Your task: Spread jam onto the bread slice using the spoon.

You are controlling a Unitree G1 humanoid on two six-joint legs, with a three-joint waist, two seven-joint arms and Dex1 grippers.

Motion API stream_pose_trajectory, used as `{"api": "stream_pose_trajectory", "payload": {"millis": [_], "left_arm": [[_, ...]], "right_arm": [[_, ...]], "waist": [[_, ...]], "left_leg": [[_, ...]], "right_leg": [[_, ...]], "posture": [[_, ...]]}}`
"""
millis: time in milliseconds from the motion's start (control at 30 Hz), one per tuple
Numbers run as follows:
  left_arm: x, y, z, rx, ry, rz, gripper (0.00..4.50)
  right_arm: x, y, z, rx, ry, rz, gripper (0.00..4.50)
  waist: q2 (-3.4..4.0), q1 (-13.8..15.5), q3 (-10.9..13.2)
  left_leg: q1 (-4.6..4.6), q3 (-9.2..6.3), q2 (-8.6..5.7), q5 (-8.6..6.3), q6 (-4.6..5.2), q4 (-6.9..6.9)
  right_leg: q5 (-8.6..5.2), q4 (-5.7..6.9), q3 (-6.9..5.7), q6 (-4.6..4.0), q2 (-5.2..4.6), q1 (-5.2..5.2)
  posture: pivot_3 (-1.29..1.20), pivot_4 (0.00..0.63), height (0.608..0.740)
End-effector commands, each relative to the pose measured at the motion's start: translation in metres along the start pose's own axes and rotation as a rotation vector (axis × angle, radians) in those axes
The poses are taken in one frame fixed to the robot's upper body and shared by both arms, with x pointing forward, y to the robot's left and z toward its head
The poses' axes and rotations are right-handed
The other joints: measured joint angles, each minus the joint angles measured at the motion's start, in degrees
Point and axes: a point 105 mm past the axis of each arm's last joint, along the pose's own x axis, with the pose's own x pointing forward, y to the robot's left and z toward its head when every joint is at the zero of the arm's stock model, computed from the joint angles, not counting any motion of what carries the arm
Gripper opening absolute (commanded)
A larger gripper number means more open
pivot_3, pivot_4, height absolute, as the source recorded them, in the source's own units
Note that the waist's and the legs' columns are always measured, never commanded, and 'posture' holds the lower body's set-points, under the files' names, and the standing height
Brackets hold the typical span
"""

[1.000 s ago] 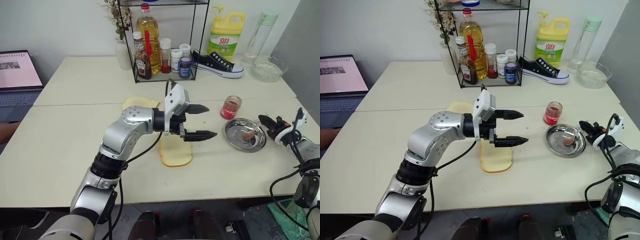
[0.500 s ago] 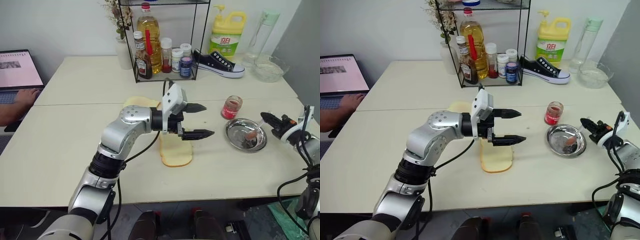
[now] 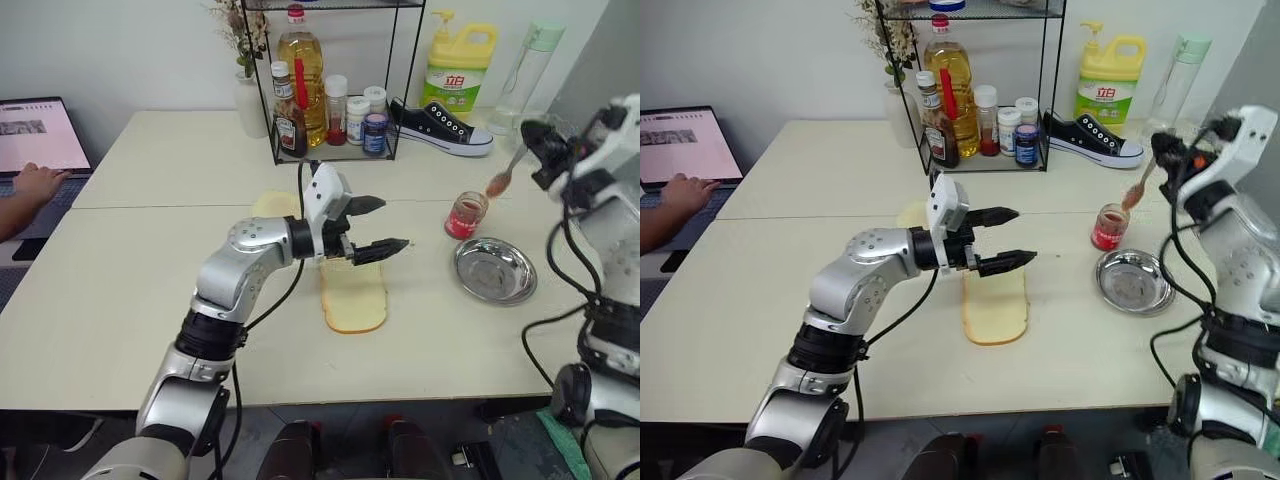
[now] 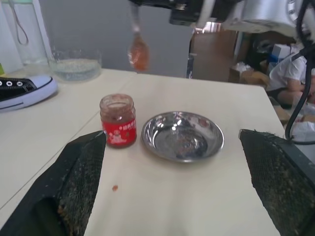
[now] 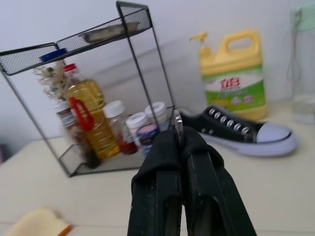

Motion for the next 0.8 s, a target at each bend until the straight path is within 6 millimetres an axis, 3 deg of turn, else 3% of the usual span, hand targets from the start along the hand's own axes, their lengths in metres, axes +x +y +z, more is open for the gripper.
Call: {"api": "stream_pose_trajectory", "payload": {"millis": [33, 267, 567, 800], "left_arm": [[0.005, 0.005, 0.016, 0.054, -0.049, 0.031, 4.5], [0.001, 0.004, 0.017, 0.046, -0.064, 0.054, 4.5], [-0.004, 0.004, 0.019, 0.046, -0.062, 0.071, 4.5], [-0.007, 0.004, 0.02, 0.05, -0.056, 0.084, 4.5]], "right_arm": [[0.008, -0.009, 0.006, -0.109, -0.059, -0.038, 0.03], [0.018, -0.01, -0.013, -0.137, -0.041, -0.029, 0.03], [0.025, 0.009, -0.023, -0.094, -0.045, 0.026, 0.03], [0.025, 0.015, -0.049, -0.136, -0.009, 0.032, 0.03]], "waist": [[0.0, 0.0, 0.0], [0.01, -0.3, 0.0], [0.01, -0.4, 0.0], [0.01, -0.4, 0.0]], "left_leg": [[-0.01, -0.01, 0.0, 0.0, 0.0, -0.02], [0.0, 0.05, 0.04, 0.0, -0.01, -0.06], [0.0, 0.03, 0.05, 0.01, -0.01, -0.06], [0.01, 0.03, 0.04, 0.01, -0.03, -0.05]], "right_leg": [[0.0, -0.01, -0.01, 0.0, 0.0, -0.01], [0.0, 0.01, 0.05, 0.0, 0.02, -0.06], [0.0, 0.02, 0.04, 0.0, 0.02, -0.06], [0.0, 0.02, 0.04, 0.0, 0.02, -0.06]], "posture": [[0.0, 0.15, 0.74], [0.0, 0.15, 0.74], [0.0, 0.15, 0.74], [0.0, 0.15, 0.74]]}}
